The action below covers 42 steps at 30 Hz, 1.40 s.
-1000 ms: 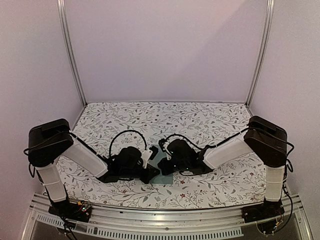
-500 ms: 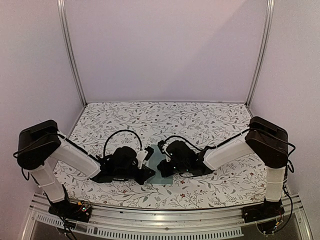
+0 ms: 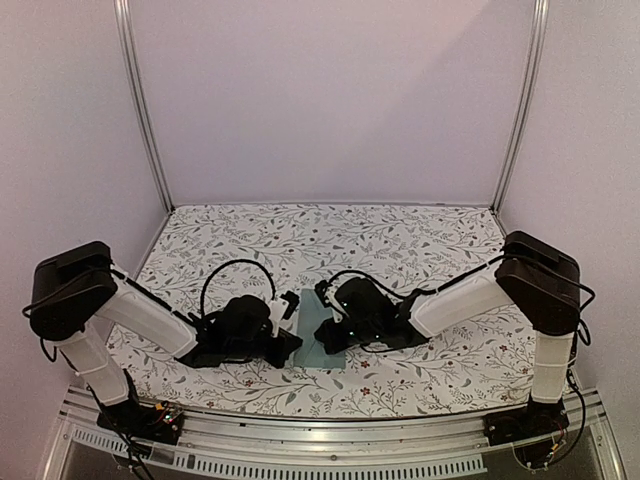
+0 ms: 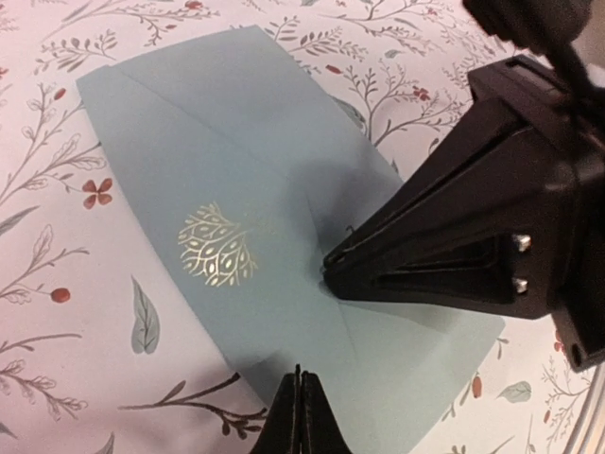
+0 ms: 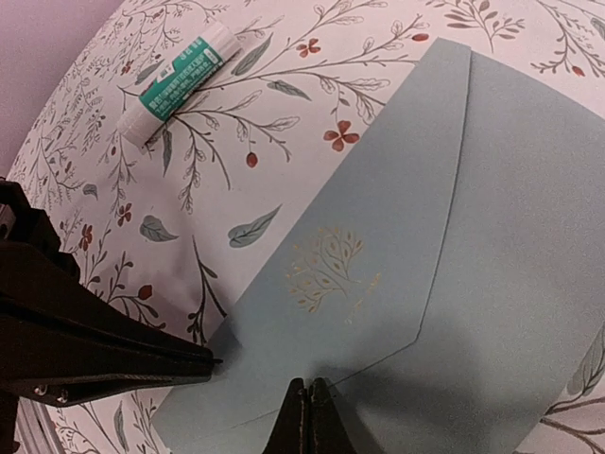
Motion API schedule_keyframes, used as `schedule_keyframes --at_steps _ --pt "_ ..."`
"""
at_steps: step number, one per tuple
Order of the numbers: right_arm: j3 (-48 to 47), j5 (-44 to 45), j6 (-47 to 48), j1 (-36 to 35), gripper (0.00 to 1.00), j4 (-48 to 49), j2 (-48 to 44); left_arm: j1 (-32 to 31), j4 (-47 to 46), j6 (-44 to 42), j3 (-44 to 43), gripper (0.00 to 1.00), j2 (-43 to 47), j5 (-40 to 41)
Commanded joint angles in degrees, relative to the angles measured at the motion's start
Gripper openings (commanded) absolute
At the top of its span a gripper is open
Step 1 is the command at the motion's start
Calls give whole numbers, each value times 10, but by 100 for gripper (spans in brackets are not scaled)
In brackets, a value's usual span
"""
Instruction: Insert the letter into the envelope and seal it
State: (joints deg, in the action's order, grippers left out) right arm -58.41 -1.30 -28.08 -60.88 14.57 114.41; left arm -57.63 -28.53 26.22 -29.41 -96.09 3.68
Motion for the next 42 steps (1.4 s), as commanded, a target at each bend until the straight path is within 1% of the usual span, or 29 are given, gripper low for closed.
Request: schedule_keyframes --at_steps 1,11,18,22,27,29,34,42 --pt "-4 8 11 7 0 -22 -25 -8 -27 6 -12 0 -27 13" --pt "-36 3 20 22 0 -24 18 -9 -23 3 -24 0 -46 12" --pt "-33 0 20 28 0 -15 16 -8 -21 -4 -37 0 -67 11" --pt "-36 -6 20 30 0 -17 32 -9 -19 -4 -41 0 -75 10" --pt "-26 10 8 42 0 -37 44 -8 -15 -5 -41 0 -76 19" --pt "-19 33 5 48 0 -42 43 -9 -13 -5 -41 0 -78 21" --pt "-14 42 3 60 0 -44 43 -9 -11 -6 -44 0 -81 20" --pt "-20 19 6 64 0 -37 64 -9 -9 -6 -47 0 -84 20"
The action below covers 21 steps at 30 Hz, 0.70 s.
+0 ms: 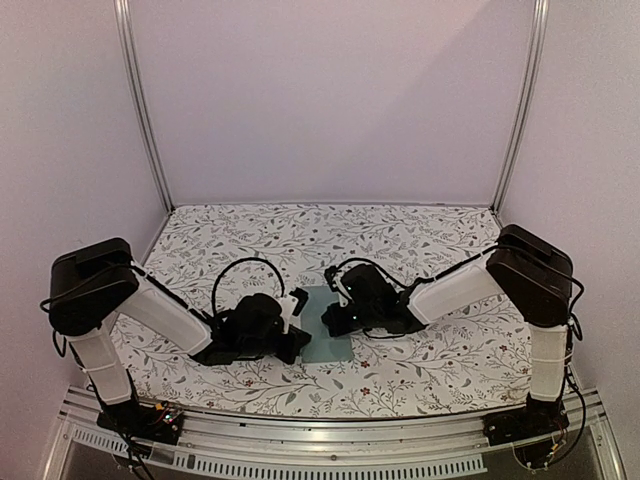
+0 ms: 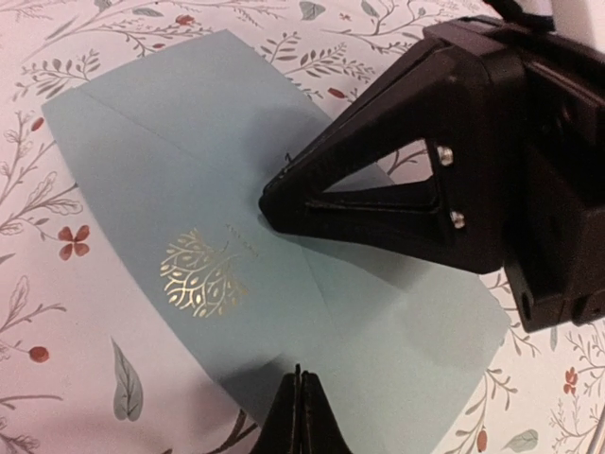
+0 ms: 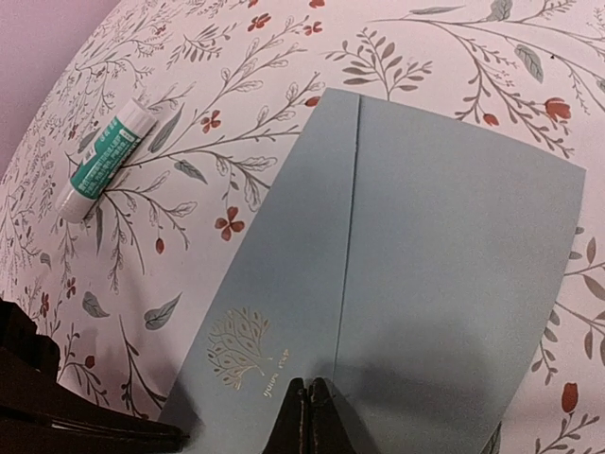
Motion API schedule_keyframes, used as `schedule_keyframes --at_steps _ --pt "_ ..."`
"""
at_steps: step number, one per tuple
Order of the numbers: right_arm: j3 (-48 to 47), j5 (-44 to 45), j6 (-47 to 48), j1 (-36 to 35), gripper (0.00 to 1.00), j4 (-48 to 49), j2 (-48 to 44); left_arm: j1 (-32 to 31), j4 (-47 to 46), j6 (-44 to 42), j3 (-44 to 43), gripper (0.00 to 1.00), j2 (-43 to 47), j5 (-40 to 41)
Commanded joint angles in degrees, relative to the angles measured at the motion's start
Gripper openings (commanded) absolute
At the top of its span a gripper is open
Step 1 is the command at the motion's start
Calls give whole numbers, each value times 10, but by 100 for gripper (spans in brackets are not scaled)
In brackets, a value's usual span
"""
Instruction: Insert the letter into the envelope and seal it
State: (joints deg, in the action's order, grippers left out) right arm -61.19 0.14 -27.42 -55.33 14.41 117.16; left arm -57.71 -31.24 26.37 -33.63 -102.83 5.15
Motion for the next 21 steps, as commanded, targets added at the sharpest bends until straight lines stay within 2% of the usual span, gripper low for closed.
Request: schedule_keyframes --at_steps 1,7,21 --pt "11 -15 0 8 0 -32 37 -8 18 -9 -5 0 -17 5" --pt "16 -38 -6 -11 0 -31 34 -7 19 -9 -6 0 -18 6" --pt "-13 -5 -14 -49 0 -85 24 -8 19 -10 -6 0 -17 6"
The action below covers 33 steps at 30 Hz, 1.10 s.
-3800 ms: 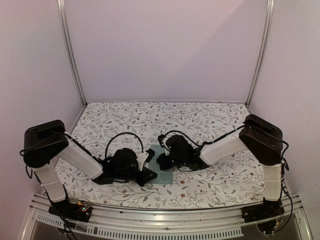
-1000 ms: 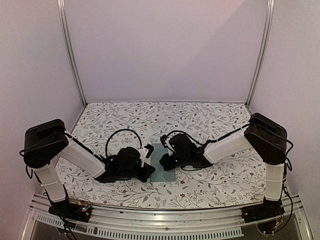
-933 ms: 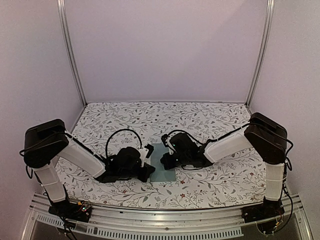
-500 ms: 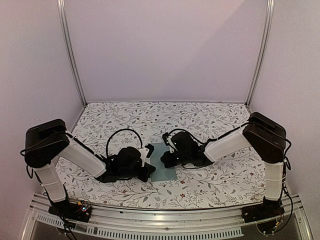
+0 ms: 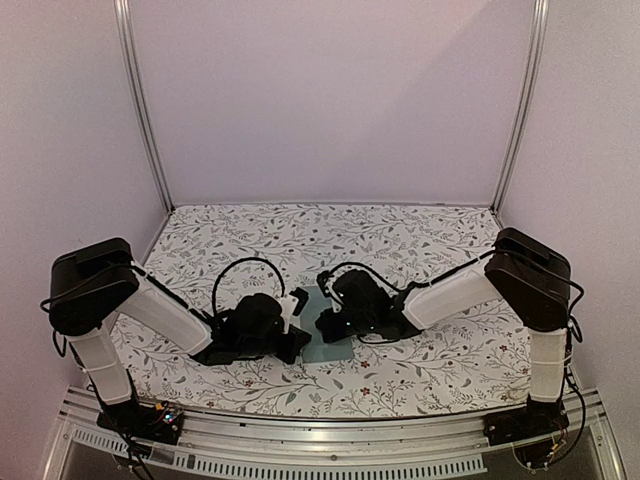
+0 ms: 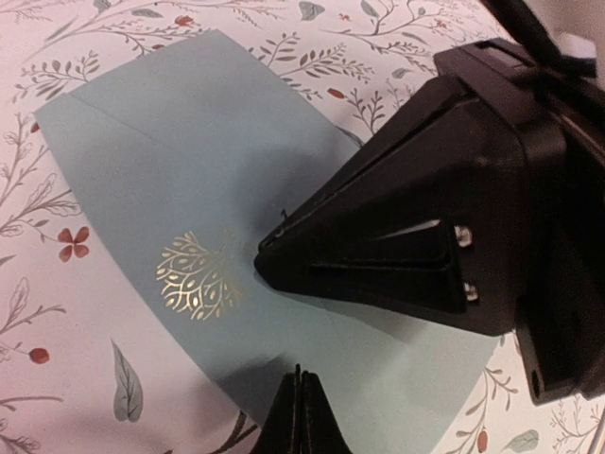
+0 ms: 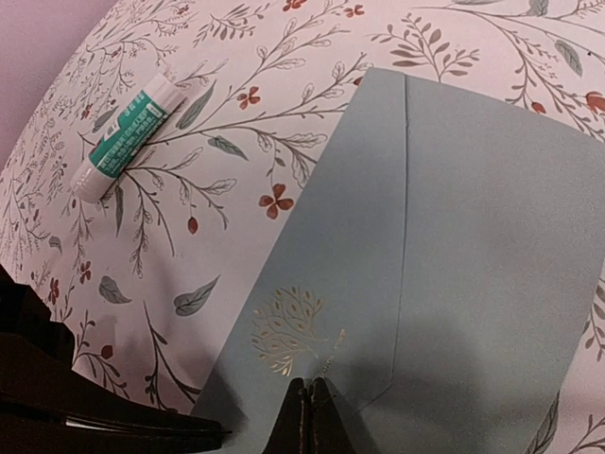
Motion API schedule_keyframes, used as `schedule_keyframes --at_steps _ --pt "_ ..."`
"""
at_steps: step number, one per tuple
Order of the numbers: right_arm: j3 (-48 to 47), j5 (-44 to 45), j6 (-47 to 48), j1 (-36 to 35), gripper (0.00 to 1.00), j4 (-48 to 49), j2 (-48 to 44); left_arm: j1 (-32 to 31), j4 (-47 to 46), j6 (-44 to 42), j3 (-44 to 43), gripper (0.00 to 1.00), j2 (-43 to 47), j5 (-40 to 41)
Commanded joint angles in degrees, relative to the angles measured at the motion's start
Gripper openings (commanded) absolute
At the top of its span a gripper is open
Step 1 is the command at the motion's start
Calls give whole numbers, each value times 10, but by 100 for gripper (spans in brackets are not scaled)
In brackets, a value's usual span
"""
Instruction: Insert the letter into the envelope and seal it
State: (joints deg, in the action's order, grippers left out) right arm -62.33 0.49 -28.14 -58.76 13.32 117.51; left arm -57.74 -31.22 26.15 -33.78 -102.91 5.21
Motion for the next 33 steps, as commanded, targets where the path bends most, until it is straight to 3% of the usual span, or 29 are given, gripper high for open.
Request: schedule_keyframes --at_steps 1,25,33 --pt "-6 12 -6 -14 0 -80 22 -7 19 -8 -4 0 -15 4" --pt "-84 19 12 44 0 -100 101 -8 25 -12 -6 0 -17 -1" --pt "-48 34 5 44 0 -105 91 -7 32 -9 -8 0 -18 4"
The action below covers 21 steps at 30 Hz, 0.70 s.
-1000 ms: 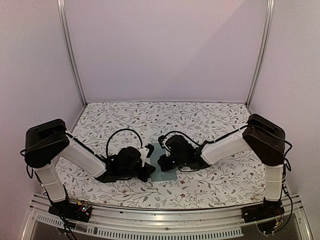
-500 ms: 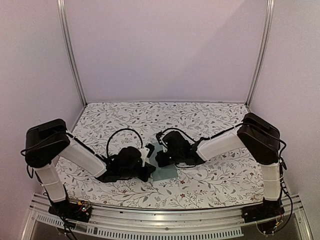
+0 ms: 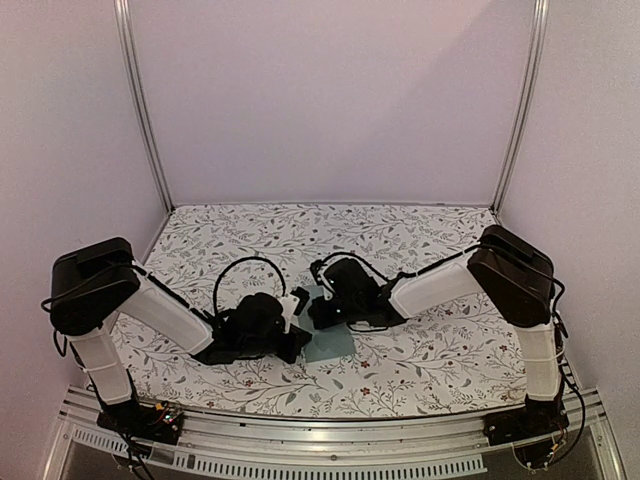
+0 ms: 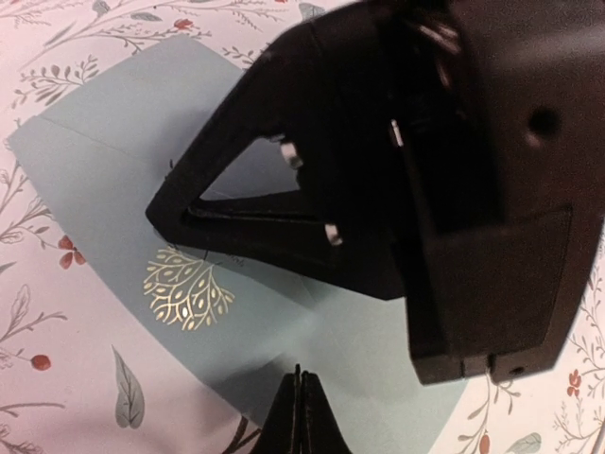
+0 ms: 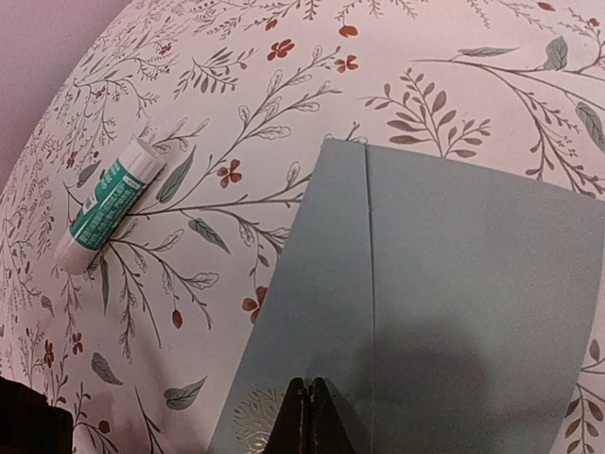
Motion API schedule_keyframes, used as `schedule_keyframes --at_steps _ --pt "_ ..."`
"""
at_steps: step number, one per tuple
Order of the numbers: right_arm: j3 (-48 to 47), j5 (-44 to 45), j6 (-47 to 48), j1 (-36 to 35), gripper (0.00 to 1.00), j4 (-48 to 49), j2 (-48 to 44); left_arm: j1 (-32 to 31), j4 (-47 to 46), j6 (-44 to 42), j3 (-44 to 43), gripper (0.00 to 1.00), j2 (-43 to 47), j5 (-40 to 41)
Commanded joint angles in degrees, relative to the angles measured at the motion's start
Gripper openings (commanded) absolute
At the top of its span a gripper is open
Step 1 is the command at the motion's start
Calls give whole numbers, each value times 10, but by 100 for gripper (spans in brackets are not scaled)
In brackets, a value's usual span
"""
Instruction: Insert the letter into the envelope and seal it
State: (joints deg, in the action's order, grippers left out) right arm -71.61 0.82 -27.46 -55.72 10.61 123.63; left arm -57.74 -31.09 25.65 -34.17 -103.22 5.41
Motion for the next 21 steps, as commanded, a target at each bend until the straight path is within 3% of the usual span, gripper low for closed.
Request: schedule_keyframes --at_steps 1,8,21 --pt "61 34 -4 13 0 -76 18 -7 32 -3 -5 0 -15 3" --pt "134 50 -28 5 0 -58 -42 -7 36 -1 -7 0 -14 5" --pt "132 96 -53 -57 0 -105 -91 -8 37 -1 -10 0 -17 2"
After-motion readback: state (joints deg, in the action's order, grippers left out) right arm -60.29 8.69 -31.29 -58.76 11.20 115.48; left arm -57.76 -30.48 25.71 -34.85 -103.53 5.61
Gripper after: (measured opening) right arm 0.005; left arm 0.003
